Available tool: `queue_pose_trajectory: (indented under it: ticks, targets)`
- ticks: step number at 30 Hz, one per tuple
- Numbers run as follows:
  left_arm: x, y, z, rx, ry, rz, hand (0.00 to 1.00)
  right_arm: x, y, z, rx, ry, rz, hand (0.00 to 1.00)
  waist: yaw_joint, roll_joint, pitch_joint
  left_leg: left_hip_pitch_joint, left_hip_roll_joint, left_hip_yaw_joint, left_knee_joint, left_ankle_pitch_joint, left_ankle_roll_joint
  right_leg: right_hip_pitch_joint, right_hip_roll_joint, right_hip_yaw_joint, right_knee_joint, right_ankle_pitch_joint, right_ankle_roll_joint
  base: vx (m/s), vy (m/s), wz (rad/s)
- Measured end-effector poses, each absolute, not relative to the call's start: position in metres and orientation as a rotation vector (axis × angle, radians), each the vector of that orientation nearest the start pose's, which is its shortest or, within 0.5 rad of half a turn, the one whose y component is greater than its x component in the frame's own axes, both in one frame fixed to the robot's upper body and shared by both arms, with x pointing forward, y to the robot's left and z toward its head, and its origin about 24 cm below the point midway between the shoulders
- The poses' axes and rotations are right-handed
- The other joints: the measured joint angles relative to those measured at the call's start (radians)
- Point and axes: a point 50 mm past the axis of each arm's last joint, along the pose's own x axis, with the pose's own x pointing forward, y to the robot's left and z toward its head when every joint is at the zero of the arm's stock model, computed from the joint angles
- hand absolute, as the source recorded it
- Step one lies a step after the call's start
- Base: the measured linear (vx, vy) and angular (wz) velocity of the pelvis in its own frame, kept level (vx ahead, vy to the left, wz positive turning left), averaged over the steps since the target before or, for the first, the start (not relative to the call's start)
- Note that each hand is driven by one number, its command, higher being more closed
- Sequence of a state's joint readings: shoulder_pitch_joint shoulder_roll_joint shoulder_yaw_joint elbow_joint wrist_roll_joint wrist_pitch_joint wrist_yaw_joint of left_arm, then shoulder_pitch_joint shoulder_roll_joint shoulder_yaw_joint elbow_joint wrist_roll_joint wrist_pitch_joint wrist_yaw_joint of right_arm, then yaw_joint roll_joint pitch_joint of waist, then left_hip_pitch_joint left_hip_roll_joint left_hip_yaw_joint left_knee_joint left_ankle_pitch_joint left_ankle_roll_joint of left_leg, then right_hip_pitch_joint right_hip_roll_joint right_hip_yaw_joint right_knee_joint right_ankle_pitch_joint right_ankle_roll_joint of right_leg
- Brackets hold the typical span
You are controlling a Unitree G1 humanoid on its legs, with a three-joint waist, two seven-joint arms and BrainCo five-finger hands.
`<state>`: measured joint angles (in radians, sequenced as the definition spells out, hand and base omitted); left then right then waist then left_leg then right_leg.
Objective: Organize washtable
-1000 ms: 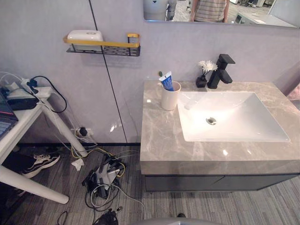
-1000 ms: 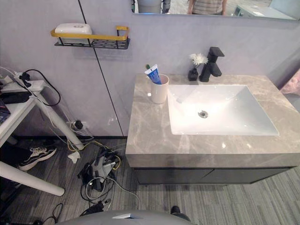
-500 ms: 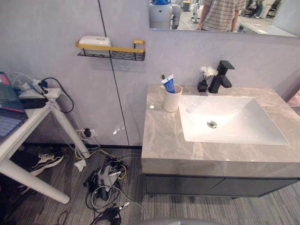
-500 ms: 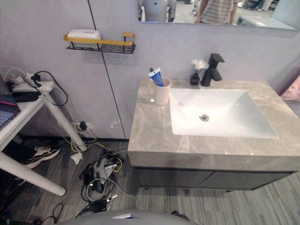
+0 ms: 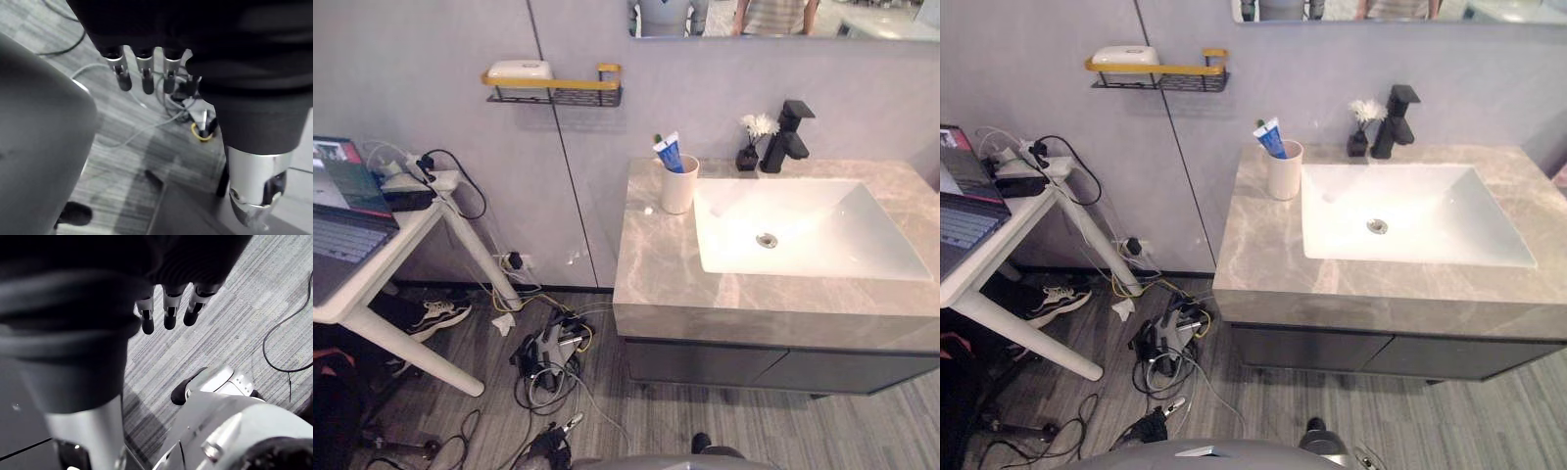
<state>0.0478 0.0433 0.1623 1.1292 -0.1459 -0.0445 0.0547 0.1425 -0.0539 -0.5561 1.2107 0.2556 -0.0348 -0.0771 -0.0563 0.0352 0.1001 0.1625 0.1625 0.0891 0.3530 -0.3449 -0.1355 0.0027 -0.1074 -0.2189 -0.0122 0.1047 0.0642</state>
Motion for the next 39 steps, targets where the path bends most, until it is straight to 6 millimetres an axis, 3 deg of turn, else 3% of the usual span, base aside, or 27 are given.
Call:
queue_pose_trajectory:
  ticks: [2, 6, 11, 12, 13, 14, 15, 16, 17, 19, 20, 21, 22, 23, 24, 25, 26, 28, 31, 32, 35, 39]
  targets:
    - [0.102, 0.186, -0.164, -0.096, 1.100, 0.258, 0.00, 0.022, -0.222, -0.173, 0.431, 1.205, -0.801, 0.00, -0.011, -0.013, 0.000, 0.007, -0.022, -0.013, -0.128, -0.011, 0.027, -0.047, -0.014, -0.022, 0.011, 0.017, 0.013, -0.06, 0.104, 0.36]
    - [0.099, 0.186, -0.164, -0.030, 1.111, 0.201, 0.00, 0.018, -0.220, -0.173, 0.405, 1.227, -0.772, 0.00, -0.013, -0.037, -0.015, 0.001, -0.075, 0.003, -0.161, 0.010, 0.050, -0.077, -0.062, 0.005, 0.024, 0.029, 0.035, -0.02, 0.072, -0.07]
    - [0.100, 0.190, -0.164, 0.032, 1.113, 0.167, 0.00, 0.020, -0.217, -0.173, 0.400, 1.228, -0.750, 0.00, -0.003, -0.058, -0.005, -0.014, -0.112, 0.074, -0.164, 0.015, 0.067, -0.137, -0.073, 0.079, 0.022, 0.070, 0.036, 0.04, 0.045, -0.41]
    - [0.099, 0.195, -0.164, 0.048, 1.122, 0.172, 0.00, 0.018, -0.214, -0.174, 0.407, 1.237, -0.749, 0.00, -0.003, -0.069, 0.002, -0.014, -0.114, 0.091, -0.148, 0.010, 0.076, -0.143, -0.071, 0.087, 0.025, 0.090, 0.032, 0.00, -0.004, -0.40]
    - [0.105, 0.197, -0.163, 0.065, 1.122, 0.165, 0.00, 0.017, -0.211, -0.175, 0.408, 1.244, -0.738, 0.00, -0.006, -0.082, 0.012, -0.014, -0.114, 0.104, -0.136, 0.006, 0.087, -0.154, -0.062, 0.081, 0.039, 0.121, 0.002, -0.09, -0.019, -0.55]
    - [0.105, 0.198, -0.163, 0.076, 1.122, 0.165, 0.00, 0.020, -0.210, -0.175, 0.388, 1.244, -0.712, 0.00, -0.001, -0.088, 0.015, -0.014, -0.111, 0.129, -0.150, 0.010, 0.111, -0.175, -0.047, 0.074, 0.037, 0.174, -0.030, -0.18, -0.030, -0.67]
    - [0.106, 0.199, -0.162, 0.073, 1.120, 0.170, 0.00, 0.023, -0.210, -0.175, 0.376, 1.239, -0.694, 0.00, 0.011, -0.086, 0.014, -0.014, -0.103, 0.155, -0.164, 0.021, 0.133, -0.186, -0.034, 0.073, 0.018, 0.224, -0.033, -0.09, -0.039, -1.01]
    - [0.108, 0.198, -0.162, 0.052, 1.110, 0.187, 0.00, 0.035, -0.212, -0.173, 0.370, 1.216, -0.677, 0.00, 0.022, -0.085, 0.024, -0.015, -0.083, 0.216, -0.171, 0.033, 0.150, -0.234, -0.023, 0.037, 0.119, 0.188, -0.051, 0.25, -0.098, -0.82]
    - [0.108, 0.200, -0.162, 0.052, 1.112, 0.197, 0.00, 0.028, -0.209, -0.175, 0.381, 1.236, -0.681, 0.00, 0.017, -0.091, 0.026, -0.014, -0.066, 0.220, -0.168, 0.038, 0.149, -0.286, -0.039, -0.016, 0.448, -0.035, -0.082, 0.32, -0.095, -0.48]
    - [0.108, 0.201, -0.161, 0.064, 1.111, 0.184, 0.00, 0.014, -0.205, -0.176, 0.401, 1.265, -0.704, 0.00, 0.013, -0.096, 0.023, -0.001, -0.057, 0.205, -0.180, 0.055, 0.159, -0.257, -0.059, -0.057, 0.766, -0.170, -0.073, 0.39, -0.103, 0.15]
    - [0.107, 0.203, -0.161, 0.067, 1.112, 0.187, 0.00, 0.013, -0.205, -0.176, 0.407, 1.264, -0.706, 0.00, 0.014, -0.099, 0.021, -0.006, -0.067, 0.207, -0.183, 0.064, 0.159, -0.212, -0.081, -0.072, 0.834, -0.191, -0.055, 0.41, -0.089, 0.05]
    - [0.107, 0.204, -0.161, 0.069, 1.112, 0.190, 0.00, 0.014, -0.205, -0.176, 0.410, 1.264, -0.709, 0.00, 0.013, -0.107, 0.014, -0.010, -0.081, 0.211, -0.182, 0.069, 0.162, -0.186, -0.097, -0.074, 0.828, -0.175, -0.045, 0.24, -0.079, -0.34]
    - [0.109, 0.207, -0.160, 0.052, 1.108, 0.216, 0.00, 0.015, -0.207, -0.176, 0.416, 1.257, -0.735, 0.00, 0.018, -0.114, 0.008, -0.039, -0.095, 0.230, -0.152, 0.071, 0.160, -0.169, -0.094, -0.102, 0.742, -0.205, -0.030, 0.09, -0.020, -0.45]
    - [0.108, 0.206, -0.161, 0.036, 1.115, 0.227, 0.00, 0.016, -0.211, -0.175, 0.405, 1.247, -0.735, 0.00, 0.021, -0.099, 0.009, -0.074, -0.081, 0.236, -0.101, 0.070, 0.161, -0.149, -0.082, -0.115, 0.689, -0.191, -0.049, -0.11, 0.063, -0.72]
    - [0.110, 0.208, -0.160, 0.022, 1.109, 0.239, 0.00, 0.022, -0.211, -0.175, 0.411, 1.235, -0.729, 0.00, 0.035, -0.115, 0.017, -0.139, -0.111, 0.235, -0.079, 0.042, 0.148, -0.114, -0.072, -0.089, 0.555, -0.172, -0.066, -0.25, 0.101, -0.99]
    - [0.107, 0.201, -0.162, 0.002, 1.111, 0.238, 0.00, 0.026, -0.216, -0.173, 0.408, 1.218, -0.734, 0.00, 0.052, -0.091, -0.011, -0.143, -0.138, 0.232, -0.301, 0.232, 0.184, -0.091, -0.048, -0.058, 0.450, -0.196, -0.050, -0.25, 0.130, -1.11]
    - [0.110, 0.198, -0.161, -0.006, 1.100, 0.236, 0.00, 0.032, -0.218, -0.173, 0.420, 1.197, -0.735, 0.00, 0.054, -0.077, -0.011, -0.158, -0.117, 0.271, -0.323, 0.290, 0.223, -0.097, -0.057, -0.063, 0.502, -0.239, -0.034, -0.11, 0.075, -1.05]
    - [0.113, 0.201, -0.159, 0.004, 1.085, 0.235, 0.00, 0.046, -0.209, -0.173, 0.448, 1.177, -0.693, 0.00, 0.065, -0.106, -0.016, -0.162, -0.142, 0.338, -0.335, 0.291, 0.223, -0.062, -0.095, -0.027, 0.465, -0.271, -0.011, -0.03, 0.019, -0.88]
    - [0.113, 0.204, -0.159, 0.010, 1.084, 0.239, 0.00, 0.057, -0.202, -0.173, 0.442, 1.162, -0.644, 0.00, 0.068, -0.135, -0.041, -0.192, -0.143, 0.367, -0.342, 0.307, 0.191, 0.024, -0.059, -0.016, 0.181, -0.256, 0.011, -0.15, -0.126, -0.57]
    - [0.115, 0.203, -0.158, 0.011, 1.081, 0.235, 0.00, 0.056, -0.202, -0.173, 0.442, 1.165, -0.645, 0.00, 0.068, -0.129, -0.038, -0.191, -0.140, 0.365, -0.354, 0.317, 0.179, 0.032, -0.051, -0.018, 0.153, -0.244, 0.030, -0.17, -0.112, -0.08]
    - [0.117, 0.196, -0.159, 0.023, 1.072, 0.195, 0.00, 0.048, -0.207, -0.173, 0.435, 1.177, -0.672, 0.00, 0.064, -0.103, -0.028, -0.184, -0.126, 0.324, -0.395, 0.378, 0.169, 0.054, -0.015, -0.042, 0.107, -0.217, 0.024, -0.16, -0.084, 0.20]
    - [0.117, 0.196, -0.159, 0.049, 1.075, 0.170, 0.00, 0.044, -0.207, -0.174, 0.432, 1.180, -0.681, 0.00, 0.067, -0.095, -0.010, -0.192, -0.090, 0.319, -0.343, 0.373, 0.161, 0.084, 0.014, -0.041, 0.072, -0.195, 0.013, -0.12, -0.060, -0.01]
